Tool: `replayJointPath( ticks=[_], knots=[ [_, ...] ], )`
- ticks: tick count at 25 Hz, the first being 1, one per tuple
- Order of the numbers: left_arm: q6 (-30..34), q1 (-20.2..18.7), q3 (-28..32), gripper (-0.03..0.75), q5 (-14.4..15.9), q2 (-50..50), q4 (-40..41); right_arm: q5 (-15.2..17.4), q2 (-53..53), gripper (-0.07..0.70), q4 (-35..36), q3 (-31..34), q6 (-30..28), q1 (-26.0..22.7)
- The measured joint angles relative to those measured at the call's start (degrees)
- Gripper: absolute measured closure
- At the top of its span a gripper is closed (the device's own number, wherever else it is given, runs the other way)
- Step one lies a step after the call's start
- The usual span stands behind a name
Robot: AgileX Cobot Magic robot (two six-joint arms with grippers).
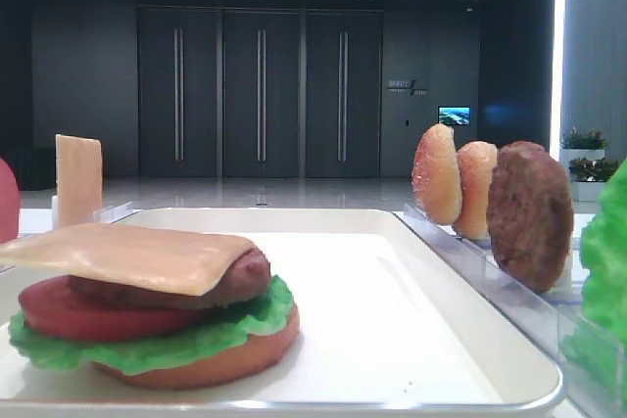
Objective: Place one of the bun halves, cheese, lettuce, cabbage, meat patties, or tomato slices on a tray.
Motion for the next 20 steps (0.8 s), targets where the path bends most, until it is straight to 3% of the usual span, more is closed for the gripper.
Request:
replayJointPath(
  ticks=[8,14,20],
  knots=[
    [-0.29,0.0,9.75,0.429,-0.87,-22.59,-1.03,0.0,0.0,0.388,0.0,0.0,0.0,0.0],
    [-0.29,0.0,12.55,0.43,-1.75,-36.14,-1.15,0.0,0.0,0.388,0.0,0.0,0.0,0.0],
    [-0.29,0.0,13.09,0.432,-2.85,-39.61,-1.22,0.0,0.0,0.388,0.0,0.0,0.0,0.0]
  ],
)
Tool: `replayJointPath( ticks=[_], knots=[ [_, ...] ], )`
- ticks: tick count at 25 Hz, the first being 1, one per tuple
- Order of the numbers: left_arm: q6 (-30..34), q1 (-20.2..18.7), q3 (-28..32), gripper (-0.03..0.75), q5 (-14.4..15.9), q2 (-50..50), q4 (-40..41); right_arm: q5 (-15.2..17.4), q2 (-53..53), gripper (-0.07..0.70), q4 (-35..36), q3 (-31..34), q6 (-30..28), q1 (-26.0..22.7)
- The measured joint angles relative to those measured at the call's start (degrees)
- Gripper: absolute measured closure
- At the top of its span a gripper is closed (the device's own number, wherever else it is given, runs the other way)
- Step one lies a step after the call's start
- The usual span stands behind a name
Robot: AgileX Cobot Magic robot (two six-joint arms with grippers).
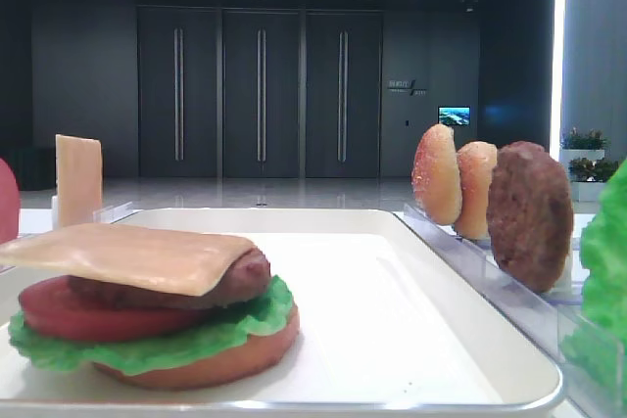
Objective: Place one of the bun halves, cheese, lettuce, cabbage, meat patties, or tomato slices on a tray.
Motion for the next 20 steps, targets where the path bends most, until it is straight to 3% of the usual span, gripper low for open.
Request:
replayJointPath(
  ticks=[20],
  knots=[
    [0.0,0.0,1.29,0.433,-2.34,-0.04,-0.13,0.0,0.0,0.388,0.0,0.0,0.0,0.0]
  ],
)
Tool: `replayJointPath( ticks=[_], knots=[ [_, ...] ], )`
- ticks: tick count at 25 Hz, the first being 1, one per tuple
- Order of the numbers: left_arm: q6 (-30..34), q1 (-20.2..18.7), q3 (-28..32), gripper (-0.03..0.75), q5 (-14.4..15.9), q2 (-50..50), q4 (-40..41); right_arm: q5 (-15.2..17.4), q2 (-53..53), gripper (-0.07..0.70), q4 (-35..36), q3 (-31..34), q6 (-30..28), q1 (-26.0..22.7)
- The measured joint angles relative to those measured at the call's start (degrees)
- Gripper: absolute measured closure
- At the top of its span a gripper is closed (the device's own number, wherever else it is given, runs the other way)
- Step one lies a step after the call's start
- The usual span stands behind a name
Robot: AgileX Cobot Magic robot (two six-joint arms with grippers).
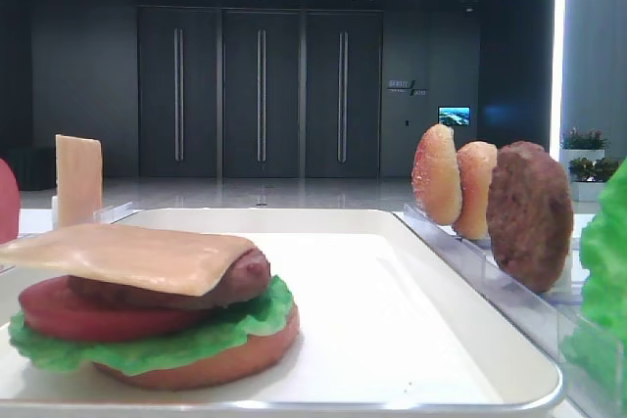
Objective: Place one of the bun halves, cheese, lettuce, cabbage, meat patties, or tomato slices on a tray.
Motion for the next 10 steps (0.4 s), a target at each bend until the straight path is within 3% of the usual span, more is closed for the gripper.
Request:
replayJointPath(
  ticks=[10],
  knots=[
    [0.0,0.0,0.0,0.433,0.0,0.0,0.0,0.0,0.0,0.388,0.0,0.0,0.0,0.0]
  ],
)
